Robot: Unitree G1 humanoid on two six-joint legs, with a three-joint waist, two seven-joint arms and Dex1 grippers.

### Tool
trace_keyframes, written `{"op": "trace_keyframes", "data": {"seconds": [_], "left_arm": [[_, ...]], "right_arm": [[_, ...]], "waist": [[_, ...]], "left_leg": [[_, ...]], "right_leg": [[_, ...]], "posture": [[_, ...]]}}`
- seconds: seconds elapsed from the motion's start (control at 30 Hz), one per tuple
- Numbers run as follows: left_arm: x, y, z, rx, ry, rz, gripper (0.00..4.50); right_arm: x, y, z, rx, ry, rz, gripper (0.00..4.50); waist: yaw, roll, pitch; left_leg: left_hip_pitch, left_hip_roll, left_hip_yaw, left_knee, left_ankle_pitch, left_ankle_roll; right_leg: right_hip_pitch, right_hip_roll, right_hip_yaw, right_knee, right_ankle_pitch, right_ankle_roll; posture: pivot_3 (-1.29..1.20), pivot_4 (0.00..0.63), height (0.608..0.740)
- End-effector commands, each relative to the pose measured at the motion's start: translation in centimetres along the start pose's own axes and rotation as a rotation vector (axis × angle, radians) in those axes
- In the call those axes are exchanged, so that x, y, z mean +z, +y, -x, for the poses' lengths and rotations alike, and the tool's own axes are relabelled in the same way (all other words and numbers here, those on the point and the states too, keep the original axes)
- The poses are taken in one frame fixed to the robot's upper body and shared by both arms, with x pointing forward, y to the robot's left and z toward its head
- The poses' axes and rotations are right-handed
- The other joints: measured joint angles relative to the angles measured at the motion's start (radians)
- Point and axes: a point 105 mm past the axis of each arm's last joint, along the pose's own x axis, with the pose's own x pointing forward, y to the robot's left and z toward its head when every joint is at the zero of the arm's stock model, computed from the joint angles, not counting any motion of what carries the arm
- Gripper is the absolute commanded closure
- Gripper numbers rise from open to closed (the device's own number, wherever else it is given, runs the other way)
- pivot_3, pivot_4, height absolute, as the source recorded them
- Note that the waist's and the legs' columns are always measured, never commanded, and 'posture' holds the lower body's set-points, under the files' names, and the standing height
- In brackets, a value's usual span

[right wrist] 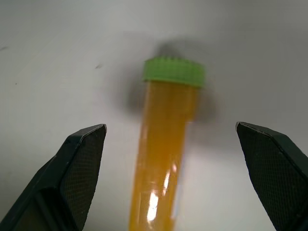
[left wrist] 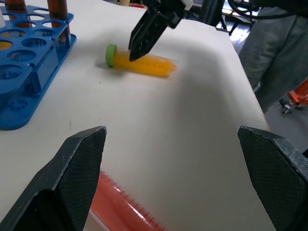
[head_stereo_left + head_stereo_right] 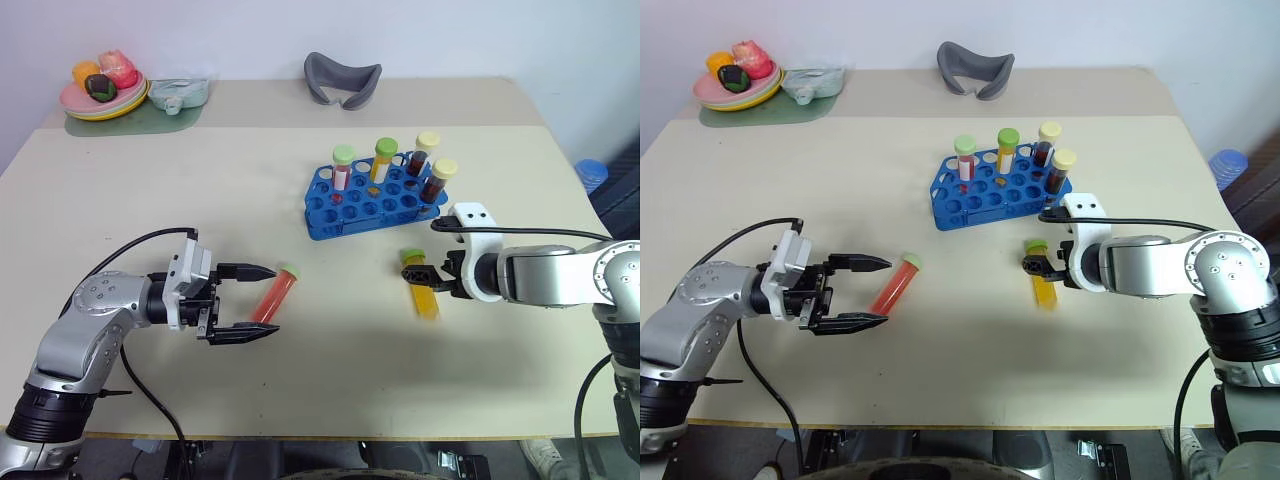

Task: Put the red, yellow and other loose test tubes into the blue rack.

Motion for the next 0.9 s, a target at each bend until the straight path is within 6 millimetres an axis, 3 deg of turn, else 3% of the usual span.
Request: {"op": "trace_keyframes", "data": {"seconds": [0.03, 0.3, 0.9], "left_arm": [[0.6, -0.2, -0.1, -0.003, -0.01, -0.036, 0.03], [0.4, -0.4, 0.1, 0.006, -0.006, -0.033, 0.03], [0.2, -0.7, 0.5, 0.027, -0.003, -0.026, 0.03]], "right_arm": [[1.2, 1.1, 0.4, 0.022, -0.047, 0.009, 0.12], [1.8, 1.5, 0.0, 0.026, -0.043, 0.012, 0.12], [0.4, 0.8, -0.5, 0.014, 0.015, 0.004, 0.12]], "waist": [[0.001, 0.0, 0.0], [0.001, 0.0, 0.0], [0.002, 0.0, 0.0]], "left_leg": [[0.0, 0.0, 0.0, 0.0, 0.0, 0.0], [0.0, 0.0, 0.0, 0.0, 0.0, 0.0], [0.0, 0.0, 0.0, 0.0, 0.0, 0.0]], "right_leg": [[0.0, 0.0, 0.0, 0.0, 0.0, 0.0], [0.0, 0.0, 0.0, 0.0, 0.0, 0.0], [0.0, 0.0, 0.0, 0.0, 0.0, 0.0]], "posture": [[0.0, 0.15, 0.74], [0.0, 0.15, 0.74], [0.0, 0.15, 0.74]]}}
